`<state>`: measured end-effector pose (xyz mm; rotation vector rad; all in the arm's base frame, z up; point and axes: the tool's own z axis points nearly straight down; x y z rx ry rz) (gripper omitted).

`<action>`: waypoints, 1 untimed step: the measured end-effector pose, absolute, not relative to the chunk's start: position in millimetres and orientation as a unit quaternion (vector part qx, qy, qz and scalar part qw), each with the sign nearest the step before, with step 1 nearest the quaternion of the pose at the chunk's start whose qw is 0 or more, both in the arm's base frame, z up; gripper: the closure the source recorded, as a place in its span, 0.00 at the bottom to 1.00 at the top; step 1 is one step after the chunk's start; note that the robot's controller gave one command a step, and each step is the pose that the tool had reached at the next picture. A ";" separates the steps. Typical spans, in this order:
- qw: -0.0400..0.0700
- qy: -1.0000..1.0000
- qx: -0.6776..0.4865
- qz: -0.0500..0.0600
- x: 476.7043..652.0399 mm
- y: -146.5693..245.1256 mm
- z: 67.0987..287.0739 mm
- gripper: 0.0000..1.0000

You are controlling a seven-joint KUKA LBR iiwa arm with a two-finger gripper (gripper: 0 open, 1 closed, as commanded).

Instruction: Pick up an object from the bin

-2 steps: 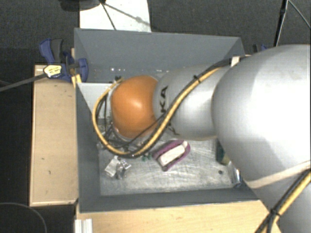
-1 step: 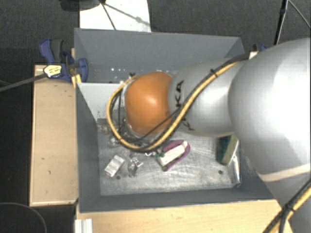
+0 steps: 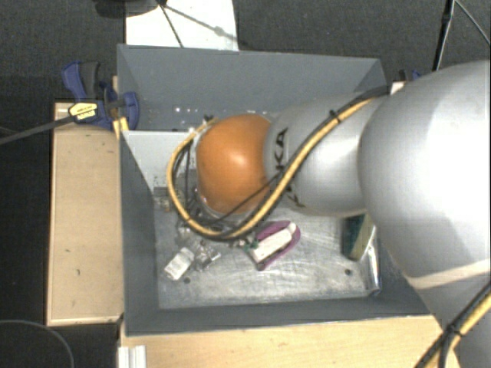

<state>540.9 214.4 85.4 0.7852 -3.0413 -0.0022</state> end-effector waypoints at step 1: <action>-0.005 -0.969 0.248 -0.001 518.8 211.6 200.9 1.00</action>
Offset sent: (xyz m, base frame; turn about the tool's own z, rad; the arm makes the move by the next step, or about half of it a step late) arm -0.0240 -0.0035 0.1103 0.0007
